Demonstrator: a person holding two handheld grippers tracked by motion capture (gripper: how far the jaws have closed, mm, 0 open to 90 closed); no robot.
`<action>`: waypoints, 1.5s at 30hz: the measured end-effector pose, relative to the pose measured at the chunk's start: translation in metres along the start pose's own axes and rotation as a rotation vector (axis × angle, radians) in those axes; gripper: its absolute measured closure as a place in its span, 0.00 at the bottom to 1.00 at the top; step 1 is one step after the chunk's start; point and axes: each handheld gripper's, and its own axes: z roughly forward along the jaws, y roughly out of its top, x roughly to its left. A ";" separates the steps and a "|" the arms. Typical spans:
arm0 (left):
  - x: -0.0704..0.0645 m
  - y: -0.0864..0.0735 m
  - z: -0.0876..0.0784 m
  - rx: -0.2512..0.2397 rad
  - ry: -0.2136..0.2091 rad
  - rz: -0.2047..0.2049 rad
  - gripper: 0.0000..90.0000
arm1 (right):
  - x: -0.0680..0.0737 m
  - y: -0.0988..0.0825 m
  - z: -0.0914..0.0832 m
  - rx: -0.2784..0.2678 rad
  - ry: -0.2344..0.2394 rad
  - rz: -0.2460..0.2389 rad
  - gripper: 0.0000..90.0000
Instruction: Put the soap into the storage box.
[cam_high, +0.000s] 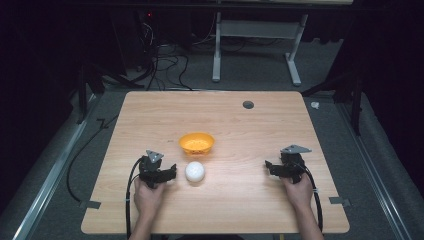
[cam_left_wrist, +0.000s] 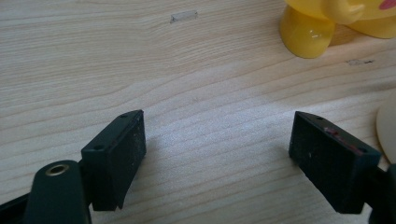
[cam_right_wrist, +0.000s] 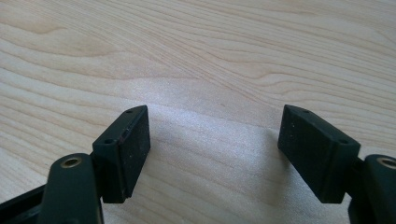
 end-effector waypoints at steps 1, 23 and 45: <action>0.000 0.000 0.000 0.000 0.000 0.000 0.21 | 0.000 0.000 0.000 0.000 0.000 0.000 0.29; 0.000 0.000 0.000 0.000 -0.002 -0.006 0.22 | 0.000 0.000 0.000 0.000 0.000 -0.002 0.29; -0.006 0.000 -0.009 -0.055 0.025 0.000 0.22 | 0.000 -0.001 -0.001 0.002 0.000 -0.003 0.29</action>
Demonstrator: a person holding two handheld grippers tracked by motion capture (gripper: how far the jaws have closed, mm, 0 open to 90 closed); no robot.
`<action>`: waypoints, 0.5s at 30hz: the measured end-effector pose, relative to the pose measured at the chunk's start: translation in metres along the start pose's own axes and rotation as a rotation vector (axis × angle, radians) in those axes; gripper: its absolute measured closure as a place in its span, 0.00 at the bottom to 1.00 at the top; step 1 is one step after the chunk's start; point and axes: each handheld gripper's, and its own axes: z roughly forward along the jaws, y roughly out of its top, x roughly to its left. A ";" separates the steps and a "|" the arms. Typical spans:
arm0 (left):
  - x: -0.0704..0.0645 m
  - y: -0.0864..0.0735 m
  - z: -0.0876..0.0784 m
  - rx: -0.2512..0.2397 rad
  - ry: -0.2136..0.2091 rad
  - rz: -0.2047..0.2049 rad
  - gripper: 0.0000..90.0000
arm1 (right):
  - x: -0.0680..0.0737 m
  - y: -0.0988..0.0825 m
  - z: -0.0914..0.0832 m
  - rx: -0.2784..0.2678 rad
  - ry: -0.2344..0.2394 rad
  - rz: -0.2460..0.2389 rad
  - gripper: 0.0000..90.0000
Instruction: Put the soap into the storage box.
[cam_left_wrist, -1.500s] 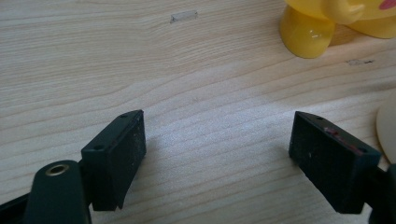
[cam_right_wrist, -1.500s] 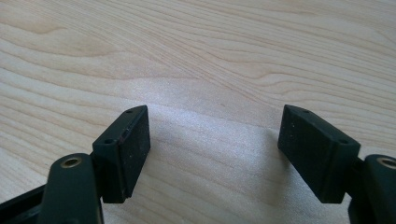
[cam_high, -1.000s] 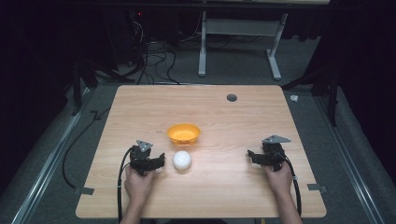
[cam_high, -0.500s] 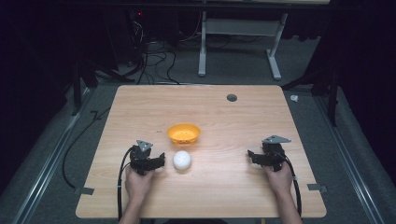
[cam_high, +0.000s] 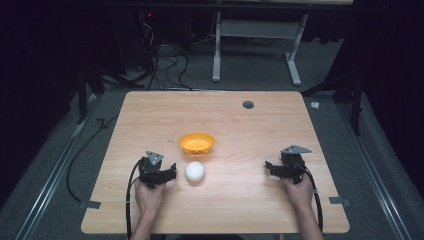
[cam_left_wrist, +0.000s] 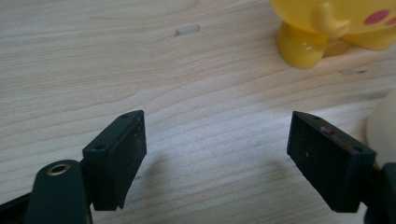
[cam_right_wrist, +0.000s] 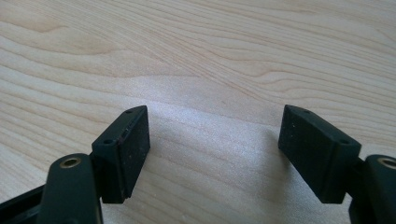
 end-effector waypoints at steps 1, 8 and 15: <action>0.000 0.000 0.000 0.000 0.000 0.000 0.22 | 0.000 0.000 0.000 0.000 0.000 0.000 0.29; 0.002 0.003 -0.018 -0.043 -0.093 -0.067 0.20 | 0.000 0.000 0.000 0.000 0.000 -0.002 0.28; -0.011 0.004 -0.029 -0.059 -0.126 -0.005 0.18 | 0.000 0.000 0.000 -0.002 0.000 0.001 0.28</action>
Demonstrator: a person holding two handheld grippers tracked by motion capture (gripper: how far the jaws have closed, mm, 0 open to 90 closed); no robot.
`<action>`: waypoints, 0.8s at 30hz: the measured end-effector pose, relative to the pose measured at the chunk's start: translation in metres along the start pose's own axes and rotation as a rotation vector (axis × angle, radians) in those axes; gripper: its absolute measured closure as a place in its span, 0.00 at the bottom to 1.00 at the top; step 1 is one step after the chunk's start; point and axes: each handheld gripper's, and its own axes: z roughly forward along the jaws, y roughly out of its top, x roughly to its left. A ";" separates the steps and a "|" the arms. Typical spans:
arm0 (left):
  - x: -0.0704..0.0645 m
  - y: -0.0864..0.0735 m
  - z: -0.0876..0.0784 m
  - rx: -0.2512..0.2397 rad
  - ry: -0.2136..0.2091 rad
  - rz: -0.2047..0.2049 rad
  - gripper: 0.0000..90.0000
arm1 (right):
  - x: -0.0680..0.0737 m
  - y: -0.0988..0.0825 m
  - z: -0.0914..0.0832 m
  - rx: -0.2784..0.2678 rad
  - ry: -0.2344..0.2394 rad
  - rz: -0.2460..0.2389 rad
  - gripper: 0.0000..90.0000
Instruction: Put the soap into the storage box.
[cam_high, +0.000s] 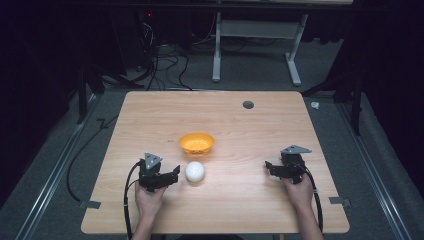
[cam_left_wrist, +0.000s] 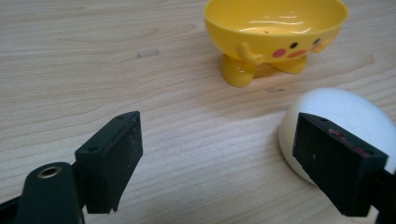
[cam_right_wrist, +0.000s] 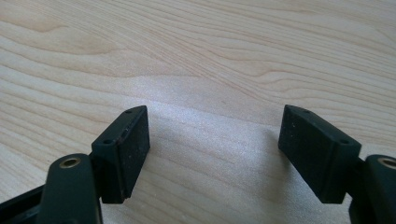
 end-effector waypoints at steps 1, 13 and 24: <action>-0.003 0.000 -0.001 -0.003 0.002 0.016 0.18 | 0.000 0.000 0.000 0.000 0.000 -0.002 0.28; -0.031 0.006 -0.005 0.004 -0.101 0.099 0.17 | 0.000 0.000 0.000 0.002 0.000 -0.002 0.28; -0.053 0.006 0.012 0.045 -0.134 0.154 0.15 | 0.000 0.000 0.000 0.002 0.001 -0.002 0.28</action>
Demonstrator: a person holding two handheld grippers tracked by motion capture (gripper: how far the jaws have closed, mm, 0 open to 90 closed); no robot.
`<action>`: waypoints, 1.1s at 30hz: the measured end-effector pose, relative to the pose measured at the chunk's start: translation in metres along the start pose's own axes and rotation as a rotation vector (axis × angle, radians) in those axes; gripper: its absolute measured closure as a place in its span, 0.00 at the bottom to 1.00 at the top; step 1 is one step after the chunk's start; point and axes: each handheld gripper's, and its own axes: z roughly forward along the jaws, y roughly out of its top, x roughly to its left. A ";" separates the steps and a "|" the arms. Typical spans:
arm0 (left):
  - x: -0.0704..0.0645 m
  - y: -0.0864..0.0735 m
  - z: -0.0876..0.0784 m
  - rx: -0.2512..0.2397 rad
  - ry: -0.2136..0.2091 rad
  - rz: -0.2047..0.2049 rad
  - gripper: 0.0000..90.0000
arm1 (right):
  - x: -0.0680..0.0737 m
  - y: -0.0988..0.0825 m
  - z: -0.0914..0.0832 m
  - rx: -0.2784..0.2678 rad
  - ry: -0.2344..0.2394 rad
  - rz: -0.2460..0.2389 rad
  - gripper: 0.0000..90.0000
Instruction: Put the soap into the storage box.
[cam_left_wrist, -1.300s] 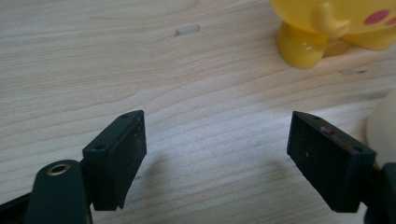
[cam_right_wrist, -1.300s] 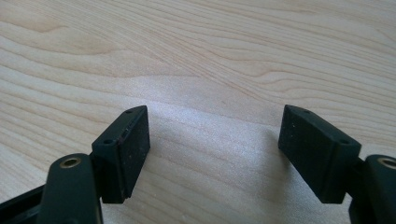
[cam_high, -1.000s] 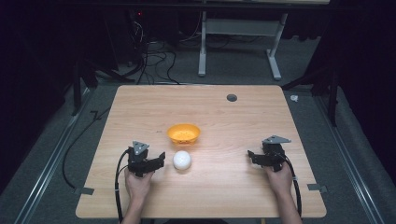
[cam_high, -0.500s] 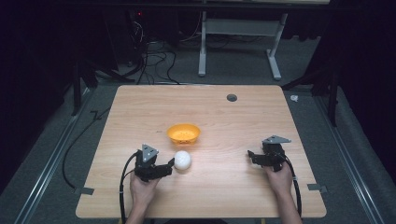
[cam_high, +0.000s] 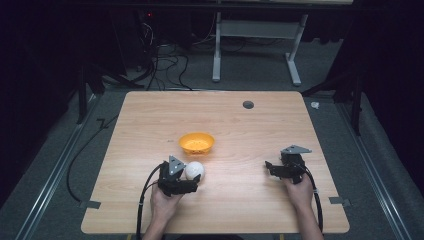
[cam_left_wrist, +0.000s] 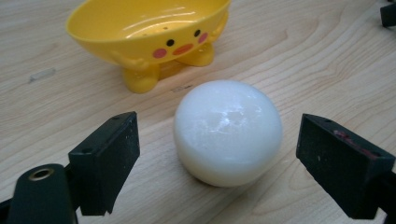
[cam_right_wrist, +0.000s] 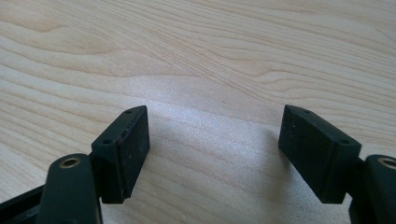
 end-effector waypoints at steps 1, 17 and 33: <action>0.000 0.000 0.000 0.000 0.000 0.000 0.15 | 0.000 0.000 0.000 0.000 0.000 0.000 0.28; -0.008 0.003 0.025 0.044 0.005 -0.011 0.16 | 0.000 0.000 0.000 0.000 0.001 0.002 0.28; -0.010 -0.002 0.036 0.097 0.042 0.007 0.22 | 0.000 0.000 0.000 0.000 0.001 0.000 0.28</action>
